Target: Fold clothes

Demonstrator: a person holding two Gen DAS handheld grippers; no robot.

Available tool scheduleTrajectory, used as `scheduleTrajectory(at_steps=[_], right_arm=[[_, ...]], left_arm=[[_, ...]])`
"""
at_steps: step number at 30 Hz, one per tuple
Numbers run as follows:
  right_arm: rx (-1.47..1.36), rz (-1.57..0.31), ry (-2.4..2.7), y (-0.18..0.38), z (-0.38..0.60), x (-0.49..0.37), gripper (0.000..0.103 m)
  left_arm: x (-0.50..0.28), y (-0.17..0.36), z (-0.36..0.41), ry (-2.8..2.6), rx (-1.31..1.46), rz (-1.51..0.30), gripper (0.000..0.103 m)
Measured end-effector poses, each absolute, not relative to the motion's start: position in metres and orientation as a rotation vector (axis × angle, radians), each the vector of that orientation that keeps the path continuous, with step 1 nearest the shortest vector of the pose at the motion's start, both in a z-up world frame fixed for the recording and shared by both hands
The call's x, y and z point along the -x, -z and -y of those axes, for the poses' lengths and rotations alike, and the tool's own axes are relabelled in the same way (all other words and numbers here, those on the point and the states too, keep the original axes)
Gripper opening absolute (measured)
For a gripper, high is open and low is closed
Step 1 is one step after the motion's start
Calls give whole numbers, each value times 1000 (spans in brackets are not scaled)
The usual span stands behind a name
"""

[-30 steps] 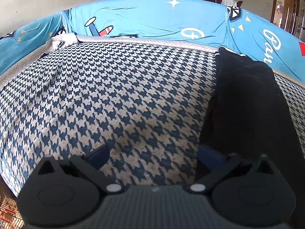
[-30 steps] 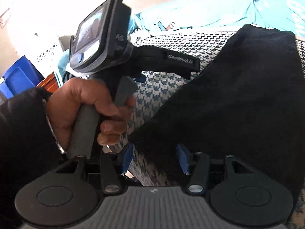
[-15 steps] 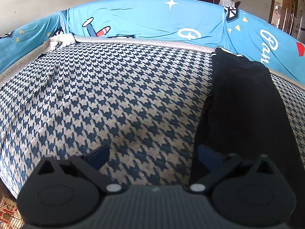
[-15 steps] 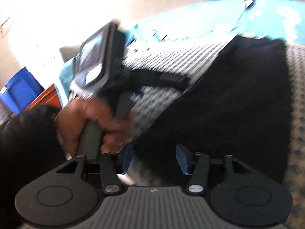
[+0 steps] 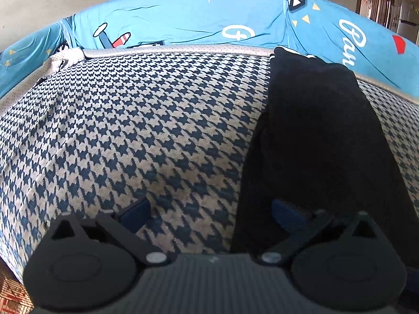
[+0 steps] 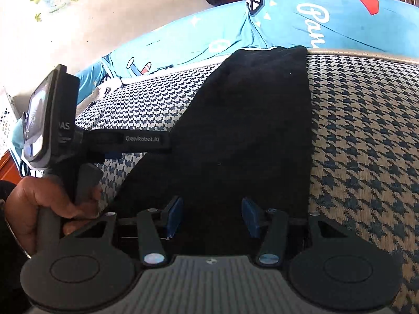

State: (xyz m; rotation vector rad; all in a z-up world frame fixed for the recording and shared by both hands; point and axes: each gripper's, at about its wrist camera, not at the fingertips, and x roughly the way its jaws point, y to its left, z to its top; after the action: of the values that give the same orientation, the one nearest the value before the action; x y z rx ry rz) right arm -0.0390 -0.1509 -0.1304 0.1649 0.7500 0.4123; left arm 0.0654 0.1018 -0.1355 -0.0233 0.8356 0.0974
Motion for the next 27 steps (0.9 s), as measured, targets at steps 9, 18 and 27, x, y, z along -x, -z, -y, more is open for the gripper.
scheduleTrajectory(at_steps=[9,18,27], right_arm=[[-180,-753,-414,131,155,38,52],[-180,-785,-376,127,166,49,52],[-203,-822,-389,125,175,53,52]], left_arm=[[-63,140,-100,-104,16,-831,103],[-62,141,-101,-104,19,-827,103],[-61,139,-100,-121,27,-834,103]])
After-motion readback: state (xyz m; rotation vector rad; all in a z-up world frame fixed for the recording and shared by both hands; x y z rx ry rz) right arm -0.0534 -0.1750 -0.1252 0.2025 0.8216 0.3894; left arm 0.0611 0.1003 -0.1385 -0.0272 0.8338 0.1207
